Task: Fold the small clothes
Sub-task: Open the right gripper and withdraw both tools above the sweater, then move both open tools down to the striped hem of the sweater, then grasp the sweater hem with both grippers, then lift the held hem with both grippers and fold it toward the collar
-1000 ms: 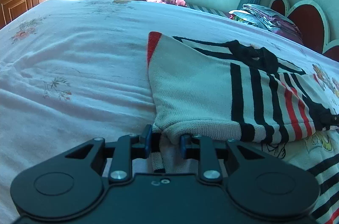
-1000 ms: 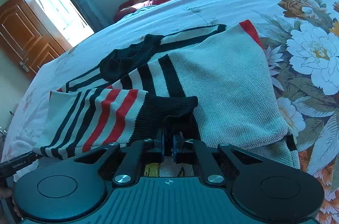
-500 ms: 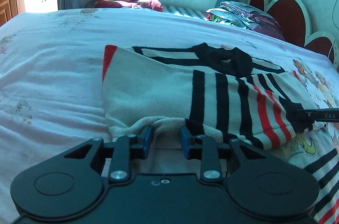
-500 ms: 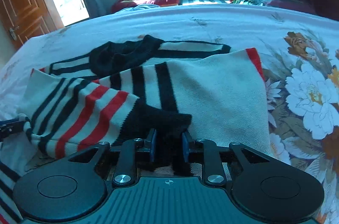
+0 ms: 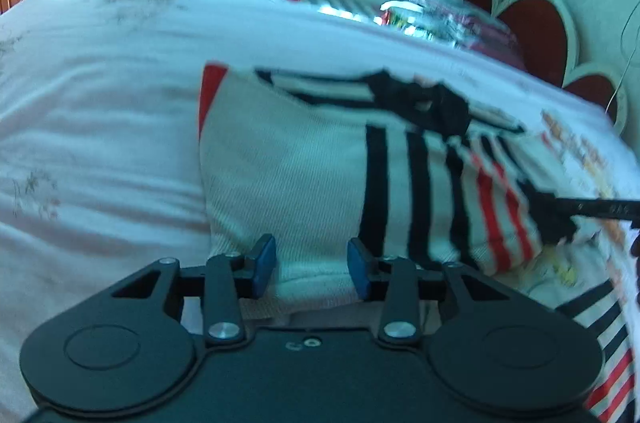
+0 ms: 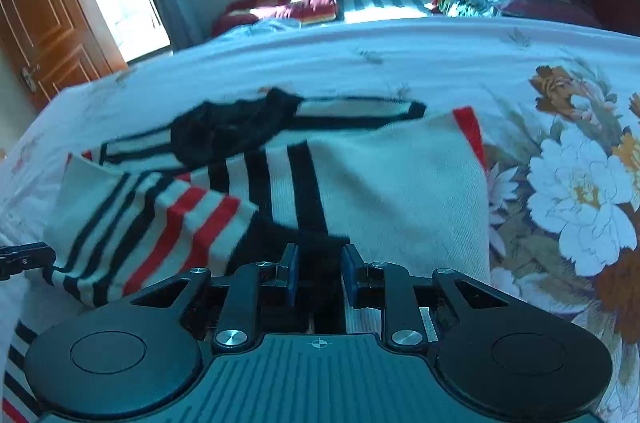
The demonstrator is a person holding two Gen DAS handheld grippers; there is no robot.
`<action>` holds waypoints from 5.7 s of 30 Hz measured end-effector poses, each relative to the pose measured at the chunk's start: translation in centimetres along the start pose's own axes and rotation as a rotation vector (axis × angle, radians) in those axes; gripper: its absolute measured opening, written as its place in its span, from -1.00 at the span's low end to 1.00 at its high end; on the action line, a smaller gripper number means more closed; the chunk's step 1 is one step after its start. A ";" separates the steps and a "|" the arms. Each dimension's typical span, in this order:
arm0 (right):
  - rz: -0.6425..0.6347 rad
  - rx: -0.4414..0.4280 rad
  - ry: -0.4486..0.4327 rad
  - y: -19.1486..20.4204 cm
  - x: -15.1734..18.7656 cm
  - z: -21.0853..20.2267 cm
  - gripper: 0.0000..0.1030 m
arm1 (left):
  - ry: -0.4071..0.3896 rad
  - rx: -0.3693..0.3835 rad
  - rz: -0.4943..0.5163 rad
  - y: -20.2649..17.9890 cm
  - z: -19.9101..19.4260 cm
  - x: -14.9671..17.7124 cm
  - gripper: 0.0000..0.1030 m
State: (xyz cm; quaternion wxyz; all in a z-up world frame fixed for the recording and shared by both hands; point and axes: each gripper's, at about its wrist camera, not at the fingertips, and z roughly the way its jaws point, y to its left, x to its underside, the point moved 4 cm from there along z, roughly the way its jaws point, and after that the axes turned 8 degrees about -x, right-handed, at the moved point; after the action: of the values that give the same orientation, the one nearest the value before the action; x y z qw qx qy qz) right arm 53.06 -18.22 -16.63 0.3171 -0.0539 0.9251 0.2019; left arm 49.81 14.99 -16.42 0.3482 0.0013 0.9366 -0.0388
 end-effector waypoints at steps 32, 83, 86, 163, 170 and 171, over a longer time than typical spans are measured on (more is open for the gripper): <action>-0.167 -0.012 0.012 8.4 -2.7 7.5 -0.59 | 0.003 0.022 0.177 -9.5 8.2 -6.6 0.35; -0.104 0.150 -0.049 3.3 2.2 -1.8 -0.53 | -0.109 -0.116 0.152 -1.6 -1.6 0.9 0.23; -0.102 0.158 0.003 2.4 3.0 -0.5 -0.60 | -0.079 -0.132 0.185 -1.8 -0.7 1.7 0.24; 0.335 -0.442 -0.196 -4.7 18.2 -23.8 -0.92 | -0.163 0.196 -0.624 1.9 -20.2 17.1 -0.92; 0.377 -0.459 -0.290 -5.6 8.6 -22.2 -0.92 | -0.260 0.265 -0.612 1.8 -18.0 6.9 -0.92; 0.384 -0.462 -0.302 -5.8 7.1 -21.7 -0.92 | -0.264 0.266 -0.612 1.8 -17.3 5.5 -0.92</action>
State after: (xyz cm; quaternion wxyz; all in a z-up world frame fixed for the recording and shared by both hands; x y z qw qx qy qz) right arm 36.52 -32.18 -7.33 0.3861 0.0813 0.7908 0.4679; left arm 34.40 17.97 -7.12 0.4352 -0.2391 0.8273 -0.2628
